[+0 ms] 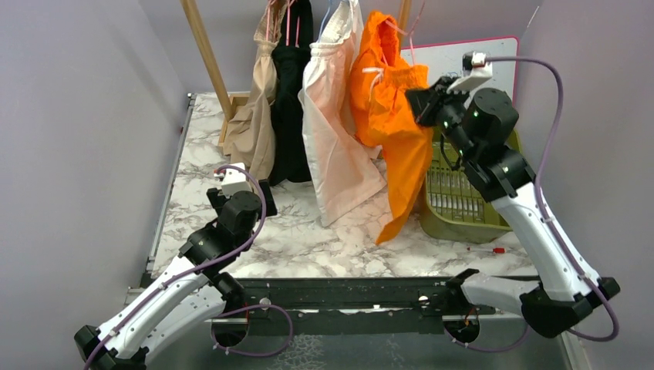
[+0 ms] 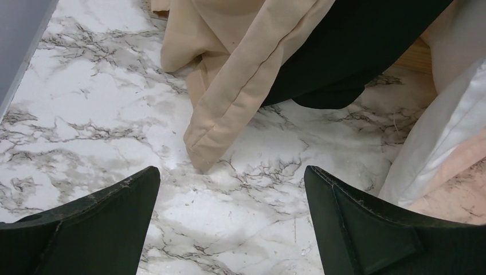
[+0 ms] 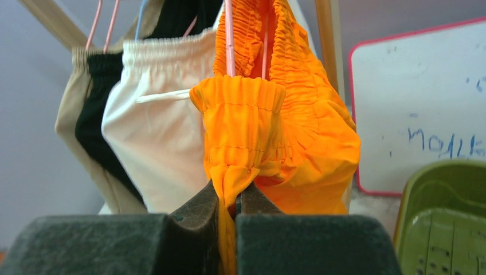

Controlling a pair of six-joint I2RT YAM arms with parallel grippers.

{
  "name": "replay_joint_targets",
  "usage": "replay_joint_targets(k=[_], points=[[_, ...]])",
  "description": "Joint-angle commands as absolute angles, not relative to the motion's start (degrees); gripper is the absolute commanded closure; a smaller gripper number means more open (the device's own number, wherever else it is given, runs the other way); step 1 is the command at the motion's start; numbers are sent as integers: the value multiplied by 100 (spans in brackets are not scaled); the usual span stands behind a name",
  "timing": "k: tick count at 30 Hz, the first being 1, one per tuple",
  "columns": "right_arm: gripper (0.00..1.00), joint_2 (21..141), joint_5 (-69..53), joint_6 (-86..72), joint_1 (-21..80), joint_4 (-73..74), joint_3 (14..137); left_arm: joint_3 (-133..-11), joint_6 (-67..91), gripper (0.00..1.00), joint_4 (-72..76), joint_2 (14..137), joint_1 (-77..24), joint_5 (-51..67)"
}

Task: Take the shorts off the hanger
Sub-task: Pick up the hanger from the clothes rod.

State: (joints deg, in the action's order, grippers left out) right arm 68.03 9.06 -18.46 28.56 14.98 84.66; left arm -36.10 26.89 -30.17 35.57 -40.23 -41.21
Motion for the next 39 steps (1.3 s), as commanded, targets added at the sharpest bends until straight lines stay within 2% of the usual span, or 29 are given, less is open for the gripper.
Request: replay_joint_targets(k=[1, 8, 12, 20, 25, 28, 32, 39], points=[[99, 5921, 79, -2096, 2891, 1951, 7809, -3819, 2712, 1, -3057, 3577, -3999, -4229], [99, 4610, -889, -2364, 2891, 2758, 6666, -3833, 2712, 1, -3051, 3563, -3999, -4093], [99, 3797, -1790, -2388, 2891, 2509, 5688, -3841, 2686, 1, -3058, 3564, -3999, -3974], [99, 2579, -3083, -2511, 2891, 2344, 4963, -3936, 2571, 1, -3058, 3793, -3999, -2937], [99, 2767, -4518, -2252, 2890, 2437, 5176, -4061, 2706, 1, -3243, 3613, -3999, -3491], [99, 2726, -5065, -2382, 2887, 1993, 5234, -4090, 2990, 1, -3410, 3195, -3999, -3963], [99, 2951, -4788, -2290, 2892, 1681, 5397, -4004, 3136, 1, -3427, 2425, -3999, -4166], [99, 4639, -4283, -1821, 2892, 1431, 6163, -4100, 3231, 1, -3620, 1769, -3999, -4247]])
